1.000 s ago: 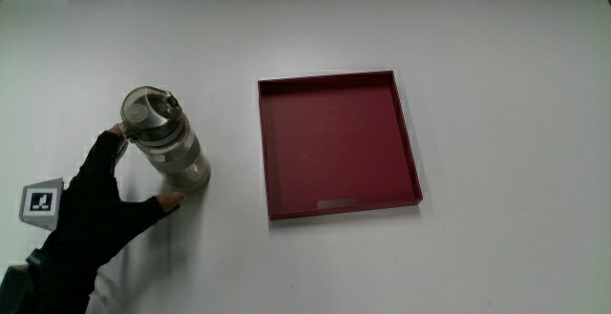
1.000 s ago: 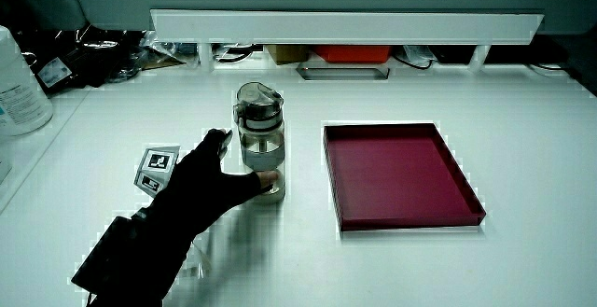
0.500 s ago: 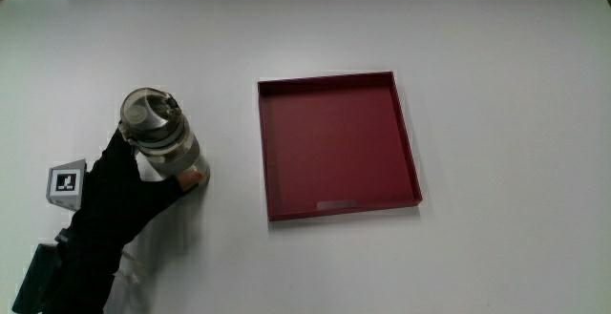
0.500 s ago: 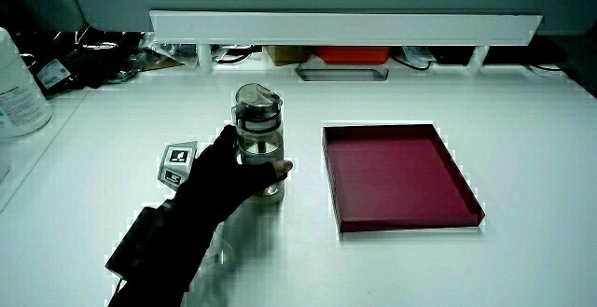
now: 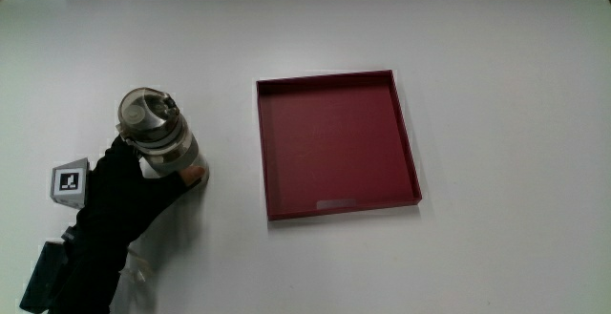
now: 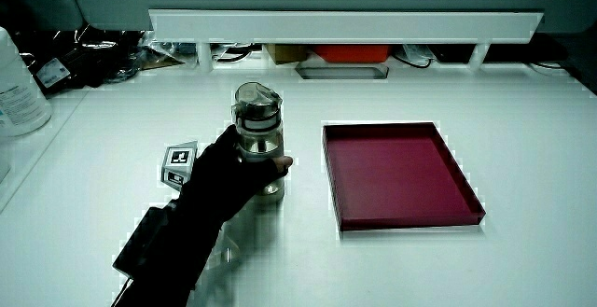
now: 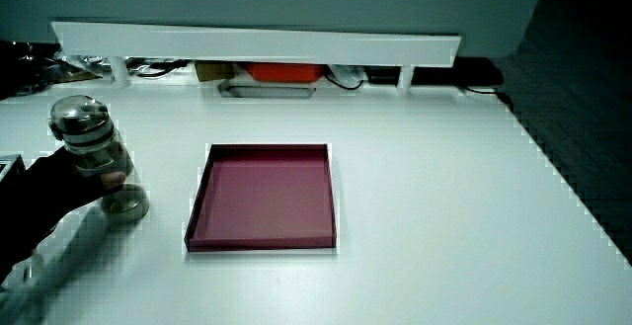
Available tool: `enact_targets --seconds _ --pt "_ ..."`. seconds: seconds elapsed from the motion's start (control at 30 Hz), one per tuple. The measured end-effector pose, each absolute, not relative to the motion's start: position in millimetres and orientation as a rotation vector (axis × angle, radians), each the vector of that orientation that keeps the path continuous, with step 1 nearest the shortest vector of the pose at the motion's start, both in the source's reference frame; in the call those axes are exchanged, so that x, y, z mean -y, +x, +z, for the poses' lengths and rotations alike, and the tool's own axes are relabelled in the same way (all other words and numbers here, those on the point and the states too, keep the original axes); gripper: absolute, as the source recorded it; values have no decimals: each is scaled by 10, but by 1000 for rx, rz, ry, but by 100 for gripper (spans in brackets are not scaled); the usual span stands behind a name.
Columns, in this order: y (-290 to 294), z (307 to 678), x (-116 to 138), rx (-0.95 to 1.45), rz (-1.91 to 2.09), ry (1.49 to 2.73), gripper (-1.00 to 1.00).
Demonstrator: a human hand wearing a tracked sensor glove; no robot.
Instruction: Pick bottle
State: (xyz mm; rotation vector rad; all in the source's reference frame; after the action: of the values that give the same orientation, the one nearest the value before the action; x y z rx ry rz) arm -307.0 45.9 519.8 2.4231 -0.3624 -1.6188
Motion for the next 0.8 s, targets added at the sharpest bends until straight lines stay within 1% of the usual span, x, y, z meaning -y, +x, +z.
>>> enact_targets --seconds 0.23,0.37,0.57,0.63,0.7,0.77,0.8 --pt "-3063 5194 -471 402 -1703 2428 73" --pt "-3045 5172 -481 404 -1692 2480 100" --pt "-3020 5140 -492 381 -1699 2533 100" --pt "-2997 5106 -459 387 -1686 2540 100" --pt "-2938 5044 -404 339 -1742 2519 100" --pt "-2901 5019 -353 345 -1698 2536 100" --pt "-2856 4979 -318 333 -1720 2520 100"
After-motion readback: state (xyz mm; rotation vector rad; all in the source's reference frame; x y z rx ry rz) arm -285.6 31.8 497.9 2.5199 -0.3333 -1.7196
